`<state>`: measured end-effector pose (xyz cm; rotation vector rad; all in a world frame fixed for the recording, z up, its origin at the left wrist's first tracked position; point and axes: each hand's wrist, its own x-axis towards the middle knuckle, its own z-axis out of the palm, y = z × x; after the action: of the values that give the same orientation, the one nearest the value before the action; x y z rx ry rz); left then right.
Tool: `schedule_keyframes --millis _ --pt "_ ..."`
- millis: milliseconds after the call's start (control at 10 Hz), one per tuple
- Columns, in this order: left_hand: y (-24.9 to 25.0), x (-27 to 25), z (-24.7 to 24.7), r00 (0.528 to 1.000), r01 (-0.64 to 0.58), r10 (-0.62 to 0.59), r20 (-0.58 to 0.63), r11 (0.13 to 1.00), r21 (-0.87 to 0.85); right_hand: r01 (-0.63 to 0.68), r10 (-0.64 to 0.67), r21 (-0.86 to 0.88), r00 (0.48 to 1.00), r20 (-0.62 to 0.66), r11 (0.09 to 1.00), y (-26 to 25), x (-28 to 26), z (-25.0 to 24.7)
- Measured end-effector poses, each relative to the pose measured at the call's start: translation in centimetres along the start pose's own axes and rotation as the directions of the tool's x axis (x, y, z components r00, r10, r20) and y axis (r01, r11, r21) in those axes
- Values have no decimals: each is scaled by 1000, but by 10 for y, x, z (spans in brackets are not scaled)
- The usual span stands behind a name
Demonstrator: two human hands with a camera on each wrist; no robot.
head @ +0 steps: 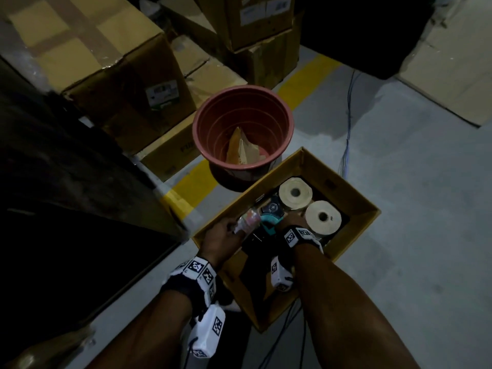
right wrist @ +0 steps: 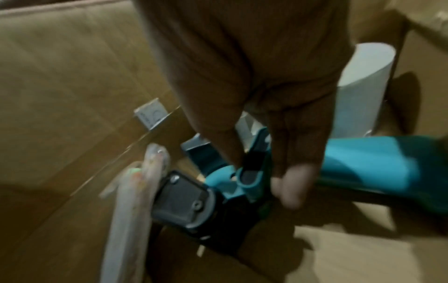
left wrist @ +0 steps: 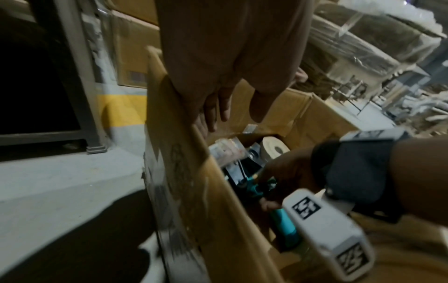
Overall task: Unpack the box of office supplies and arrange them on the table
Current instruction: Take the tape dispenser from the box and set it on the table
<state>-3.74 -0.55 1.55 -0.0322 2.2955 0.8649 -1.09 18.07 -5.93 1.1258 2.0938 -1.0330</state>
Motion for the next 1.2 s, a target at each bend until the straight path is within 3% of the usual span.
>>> schedule_keyframes --millis 100,200,300,400,500,700,800,900,1000,1100,1200 --pt "1 -5 -6 999 31 -36 -33 991 -128 -33 34 97 999 -6 995 -8 -19 -12" --pt "8 -12 -6 998 38 -45 -46 990 -136 -53 56 195 998 -9 979 -13 -16 -21" --pt "9 -18 1 999 2 -2 -52 1000 -15 -28 32 125 999 -31 992 -9 -29 -33" --pt "10 -29 11 999 -32 30 24 996 77 15 -11 25 986 -166 1000 -11 -42 -53" --pt "6 -43 13 996 -53 49 68 997 51 52 -73 -174 990 -120 983 -11 -47 -58" --pt "-6 -32 -4 998 -19 19 65 1000 4 117 -77 -492 992 101 863 18 -22 -1" --pt "-3 -26 -5 997 -46 44 64 999 30 100 -47 -536 993 112 838 35 31 20" --pt "4 -27 -3 996 -64 63 68 998 21 80 -26 -531 994 109 844 22 12 8" --pt "-1 -24 -5 997 4 7 79 991 -132 -11 67 -507 993 92 862 4 -16 1" --pt "-11 -15 -8 994 104 -92 57 959 -264 2 98 -529 982 161 849 -7 -52 -3" --pt "-9 -14 -7 997 78 -69 45 965 -248 9 102 -534 979 179 845 -9 -79 -12"
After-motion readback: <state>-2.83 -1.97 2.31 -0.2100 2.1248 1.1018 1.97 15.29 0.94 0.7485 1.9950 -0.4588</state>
